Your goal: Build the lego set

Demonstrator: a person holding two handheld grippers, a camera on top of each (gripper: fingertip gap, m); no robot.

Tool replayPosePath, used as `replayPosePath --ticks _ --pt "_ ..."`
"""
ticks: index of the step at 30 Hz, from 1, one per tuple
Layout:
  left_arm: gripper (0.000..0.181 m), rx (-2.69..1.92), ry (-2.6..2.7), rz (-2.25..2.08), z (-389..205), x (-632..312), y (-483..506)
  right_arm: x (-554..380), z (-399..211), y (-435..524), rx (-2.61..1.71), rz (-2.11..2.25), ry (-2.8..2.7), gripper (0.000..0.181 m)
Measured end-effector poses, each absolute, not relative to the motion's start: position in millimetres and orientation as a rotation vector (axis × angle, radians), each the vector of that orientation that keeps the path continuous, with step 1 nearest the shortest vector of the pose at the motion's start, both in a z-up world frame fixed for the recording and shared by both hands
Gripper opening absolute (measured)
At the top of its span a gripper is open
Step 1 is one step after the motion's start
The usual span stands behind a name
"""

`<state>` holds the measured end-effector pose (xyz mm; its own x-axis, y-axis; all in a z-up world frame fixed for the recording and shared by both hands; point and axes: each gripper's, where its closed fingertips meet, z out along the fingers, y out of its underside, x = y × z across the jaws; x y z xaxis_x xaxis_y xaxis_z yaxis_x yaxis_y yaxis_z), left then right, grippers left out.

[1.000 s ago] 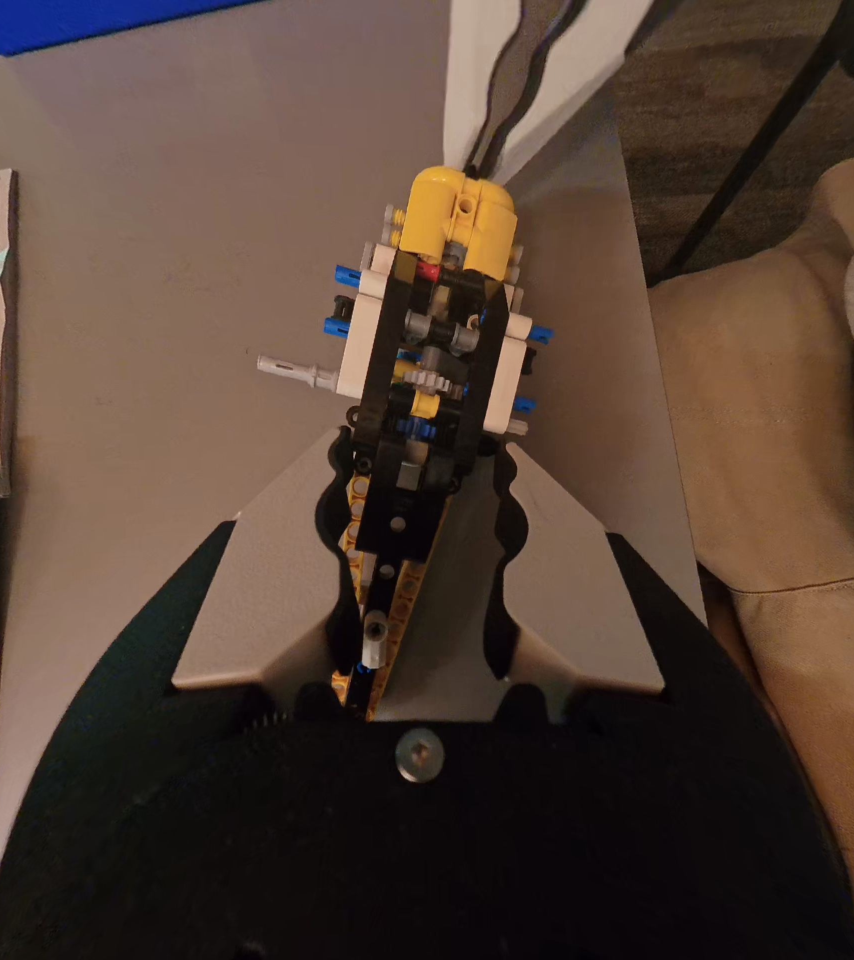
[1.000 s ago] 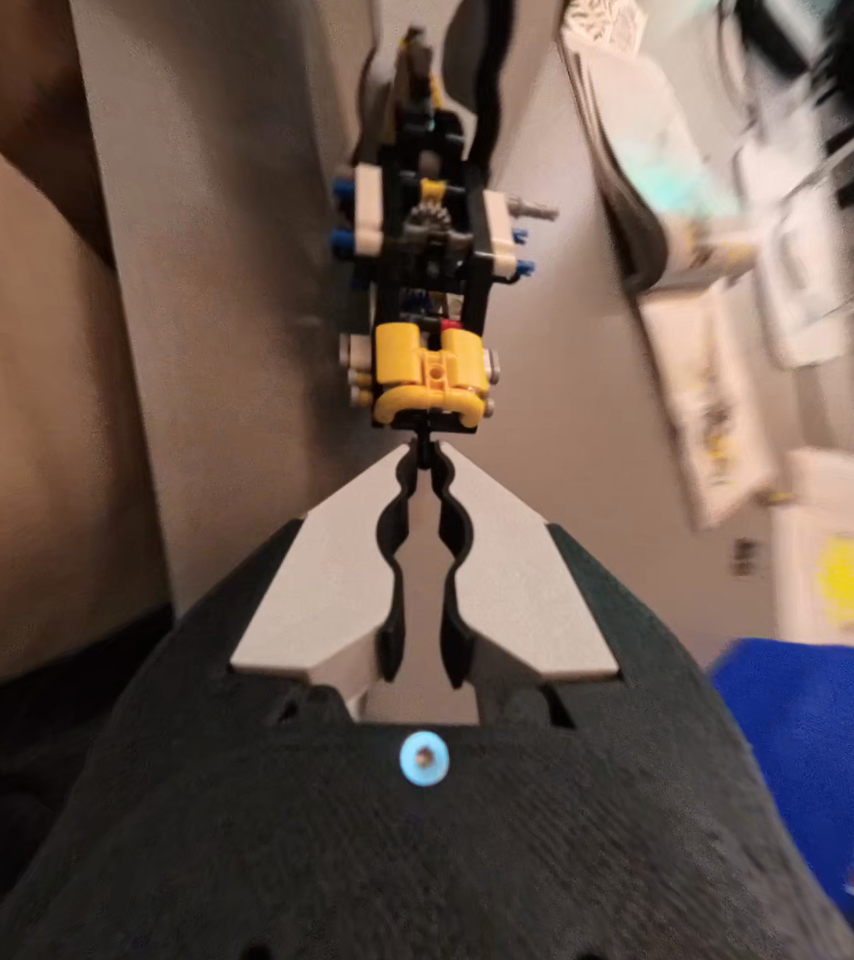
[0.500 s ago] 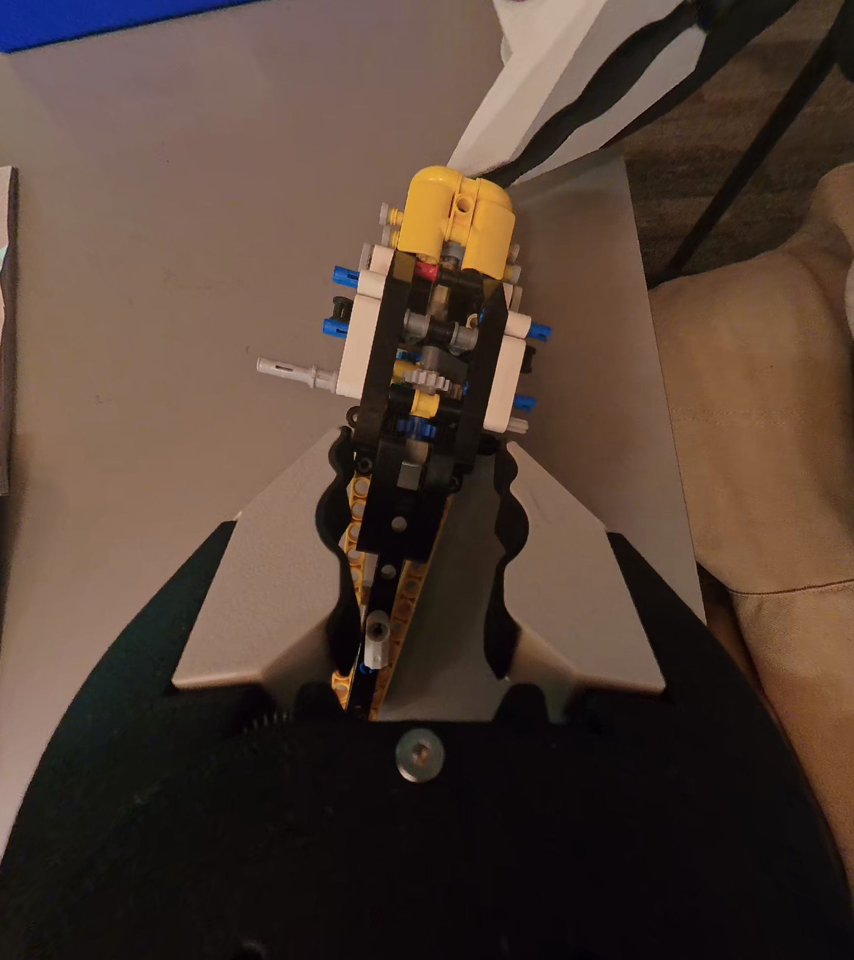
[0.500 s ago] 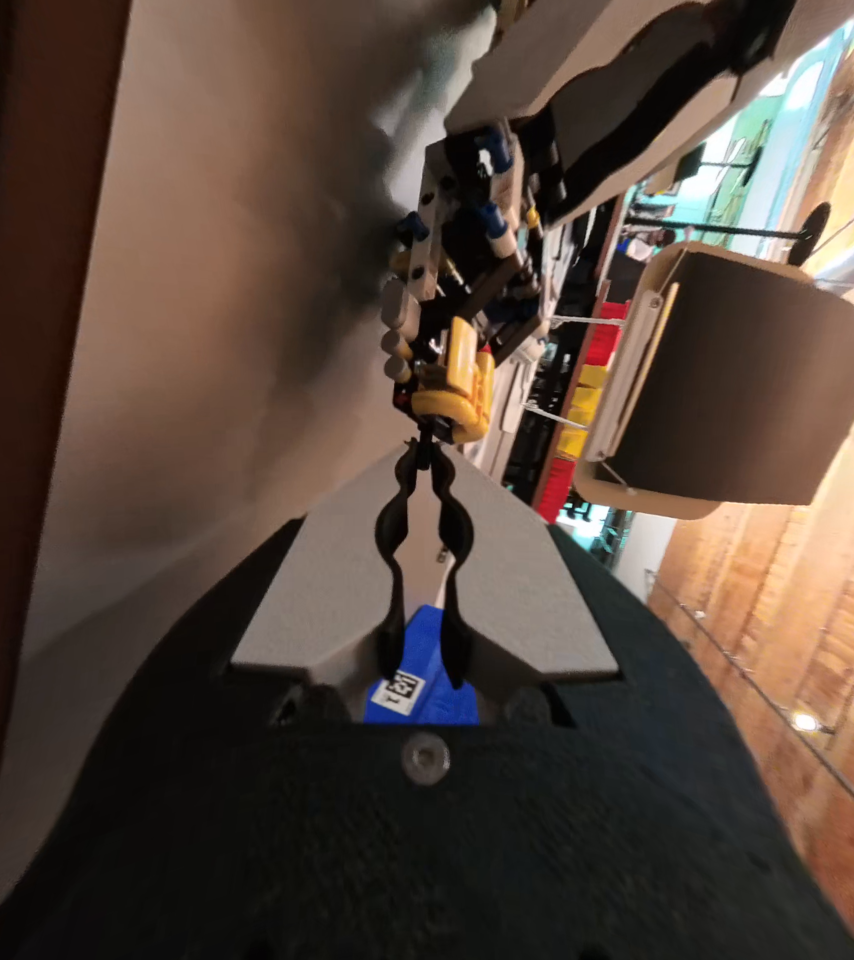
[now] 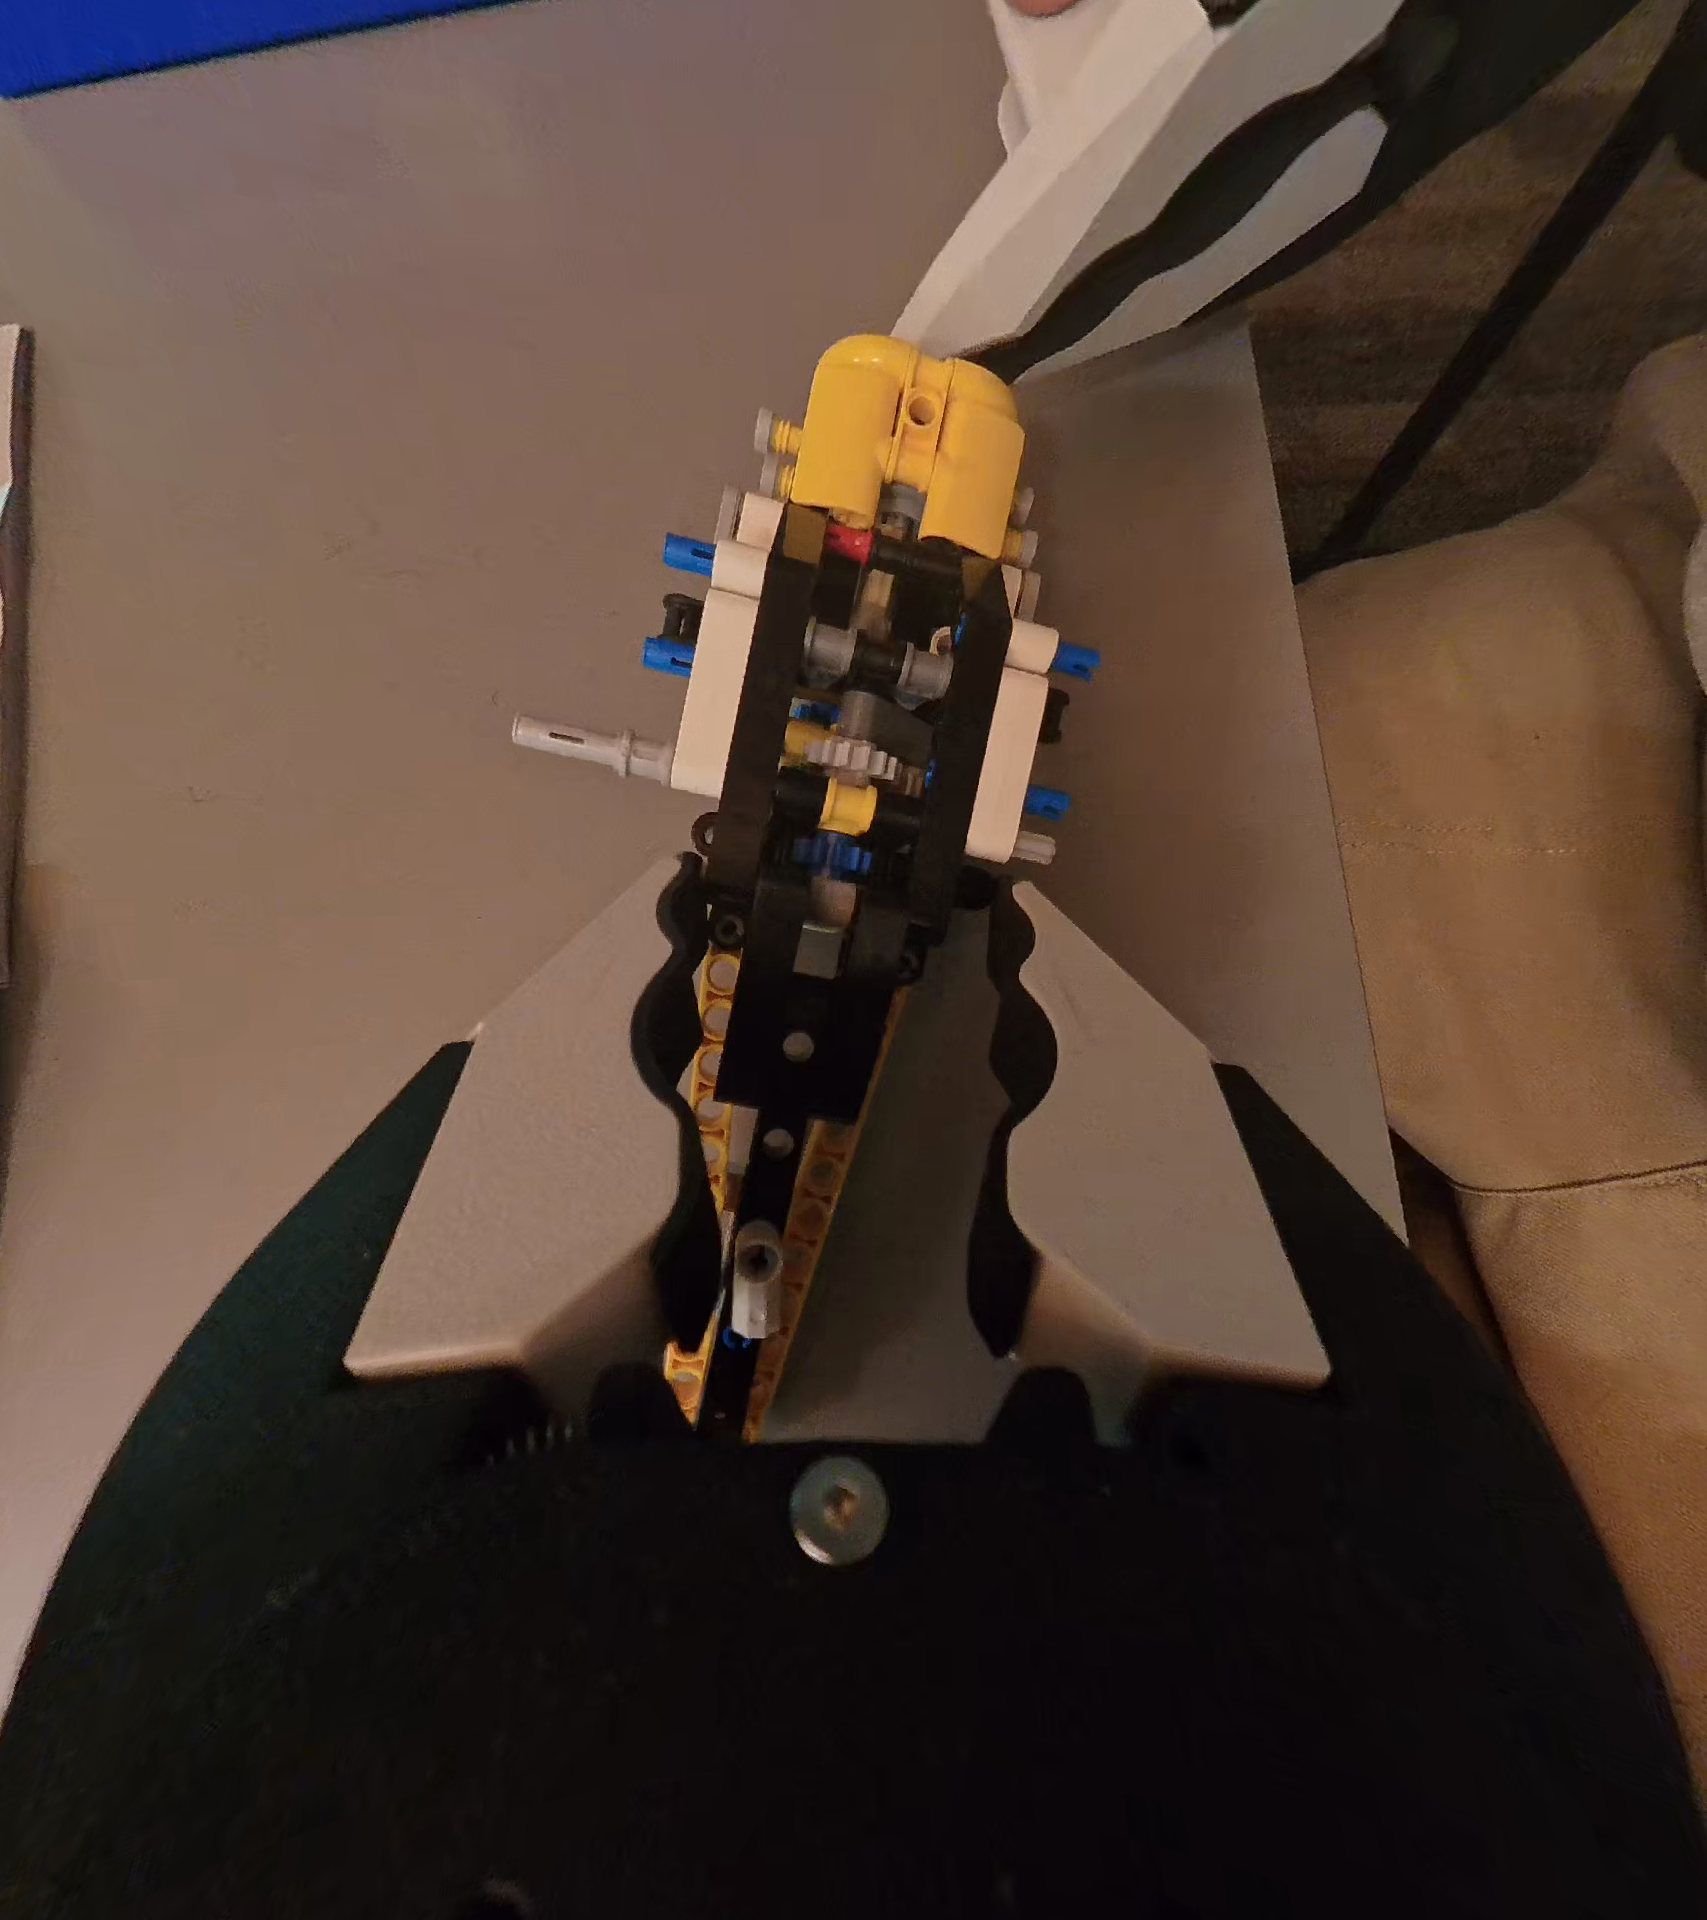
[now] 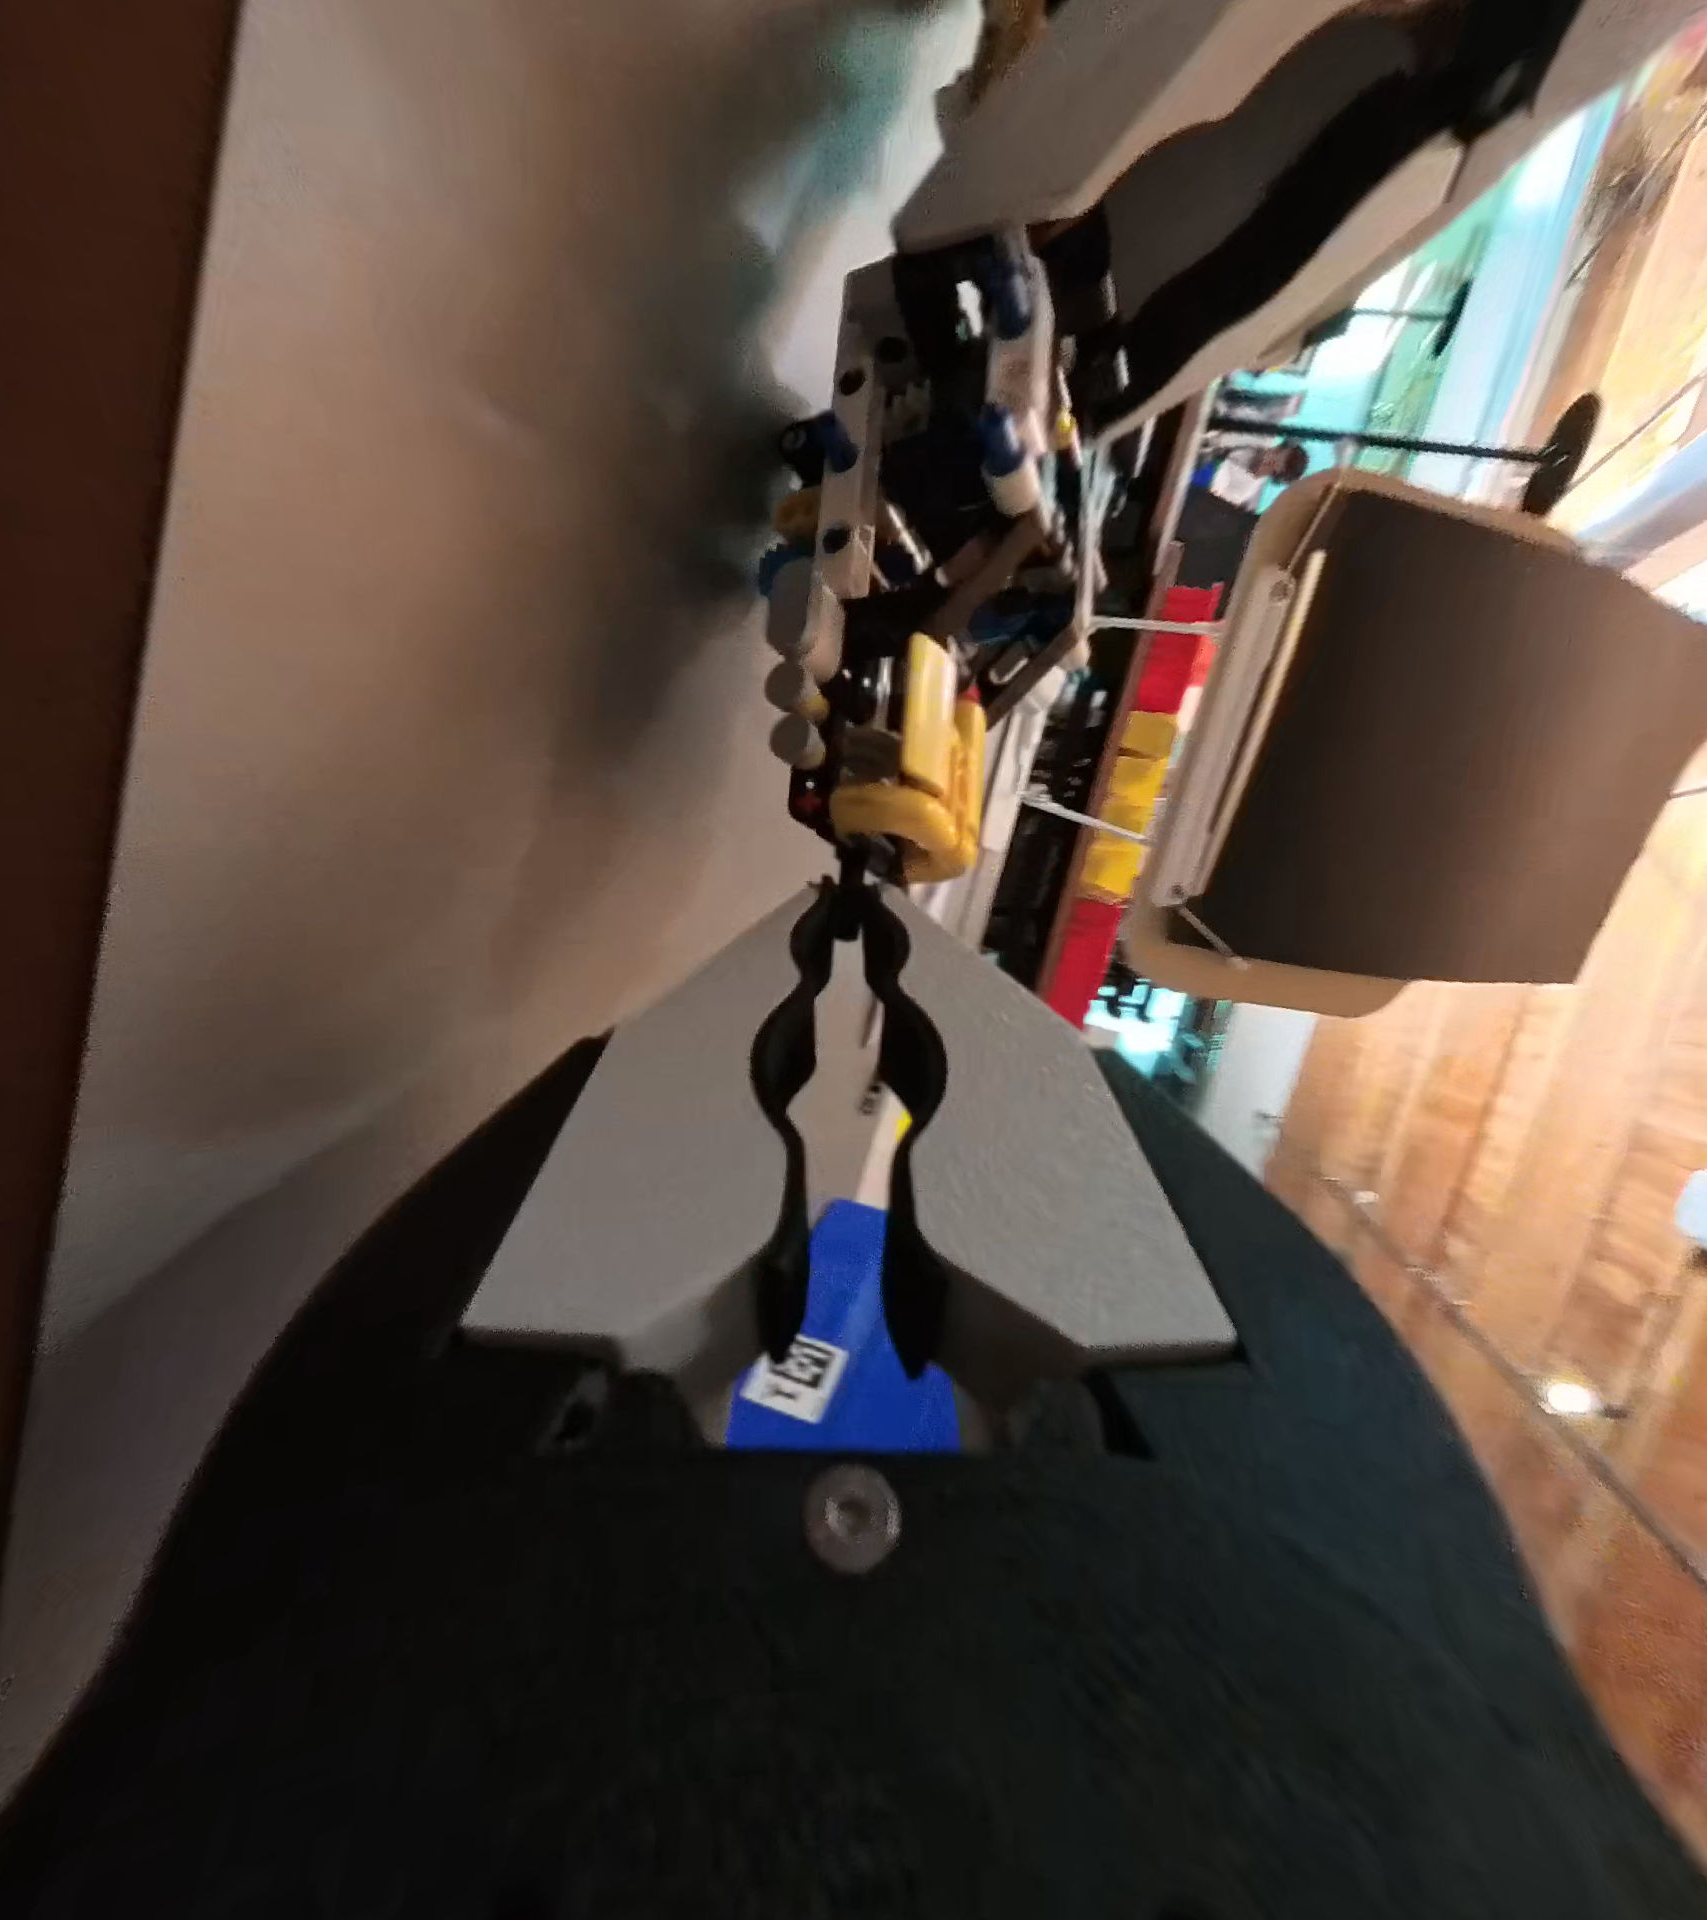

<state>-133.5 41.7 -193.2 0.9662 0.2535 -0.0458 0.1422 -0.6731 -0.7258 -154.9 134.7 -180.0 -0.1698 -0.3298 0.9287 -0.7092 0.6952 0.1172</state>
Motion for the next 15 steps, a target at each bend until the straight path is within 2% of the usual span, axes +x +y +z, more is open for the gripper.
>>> replayPosePath --ticks 1,7,15 --pt "0.054 -2.318 -0.276 0.182 -193.2 -133.4 41.8 -154.7 -180.1 134.8 0.799 0.451 -1.813 0.003" --pt "0.054 -2.319 -0.272 0.187 -192.9 -133.4 42.3 -152.4 -182.4 135.8 0.483 0.75 -2.231 0.003" --pt "0.054 -2.324 -0.271 0.189 -193.3 -133.2 41.7 -145.2 -179.8 133.2 -0.446 1.362 -2.925 0.003"
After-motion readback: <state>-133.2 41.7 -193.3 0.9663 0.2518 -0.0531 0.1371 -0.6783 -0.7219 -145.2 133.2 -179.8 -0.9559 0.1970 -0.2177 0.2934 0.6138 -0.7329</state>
